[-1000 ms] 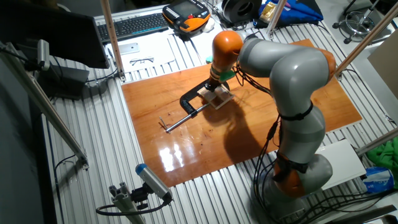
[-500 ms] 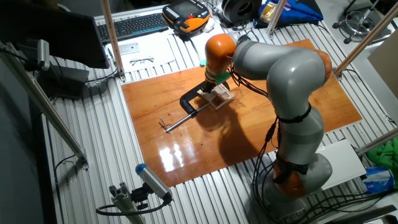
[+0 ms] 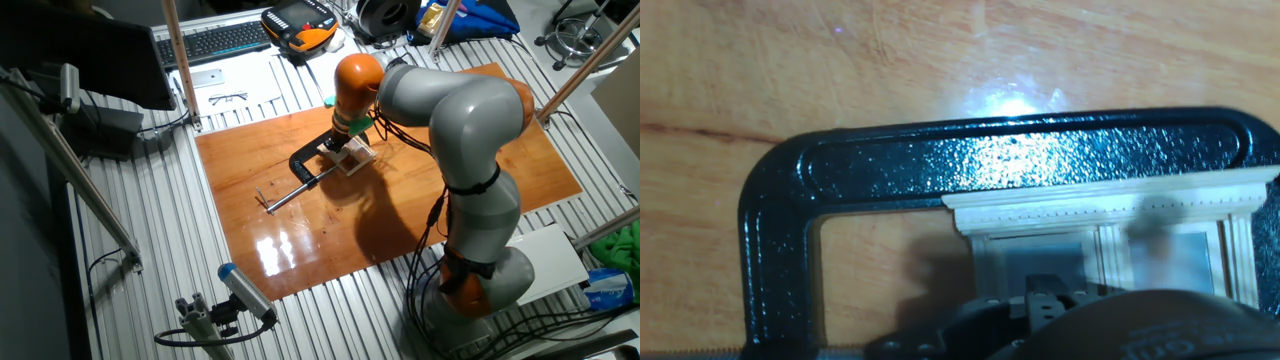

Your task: Close a sliding window

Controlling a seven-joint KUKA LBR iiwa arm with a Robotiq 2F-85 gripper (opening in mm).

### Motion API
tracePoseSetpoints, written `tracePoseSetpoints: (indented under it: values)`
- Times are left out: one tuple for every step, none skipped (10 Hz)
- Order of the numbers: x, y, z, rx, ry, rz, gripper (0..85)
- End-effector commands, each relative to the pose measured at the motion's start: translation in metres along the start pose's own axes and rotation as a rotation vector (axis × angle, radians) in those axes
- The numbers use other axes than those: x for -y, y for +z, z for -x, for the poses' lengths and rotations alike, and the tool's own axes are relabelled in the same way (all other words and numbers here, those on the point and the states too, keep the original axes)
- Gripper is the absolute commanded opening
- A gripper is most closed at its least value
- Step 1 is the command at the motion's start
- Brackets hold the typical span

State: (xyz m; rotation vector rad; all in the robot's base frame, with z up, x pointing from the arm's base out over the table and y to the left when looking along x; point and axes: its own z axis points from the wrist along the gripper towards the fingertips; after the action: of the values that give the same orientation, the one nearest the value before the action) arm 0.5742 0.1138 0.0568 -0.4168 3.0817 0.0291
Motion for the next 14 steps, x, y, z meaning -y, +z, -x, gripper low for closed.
tracePoseSetpoints:
  values:
    - [0.0002, 0.0024, -0.0027, 0.011, 0.008, 0.002, 0.0]
    - [0.0, 0.005, -0.0071, 0.028, -0.033, 0.0, 0.0]
    - [-0.0002, 0.0085, -0.0102, 0.049, -0.048, 0.0, 0.0]
    - [0.0, 0.0093, -0.0104, 0.061, -0.065, 0.002, 0.0]
    - [-0.0001, 0.0093, -0.0106, 0.069, -0.077, -0.002, 0.0]
    - [0.0, 0.0092, -0.0108, 0.069, -0.078, -0.002, 0.0]
    - [-0.0001, 0.0089, -0.0111, 0.068, -0.08, -0.007, 0.0]
    - [-0.0001, 0.009, -0.0112, 0.069, -0.082, -0.009, 0.0]
    - [-0.0001, 0.009, -0.0114, 0.065, -0.082, -0.011, 0.0]
    - [-0.0001, 0.009, -0.0114, 0.065, -0.082, -0.011, 0.0]
    - [-0.0001, 0.0089, -0.0114, 0.062, -0.082, -0.011, 0.0]
    - [-0.0003, 0.009, -0.0116, 0.059, -0.082, -0.01, 0.0]
    - [-0.0002, 0.009, -0.0118, 0.054, -0.081, -0.01, 0.0]
    - [-0.0001, 0.0091, -0.0119, 0.052, -0.081, -0.01, 0.0]
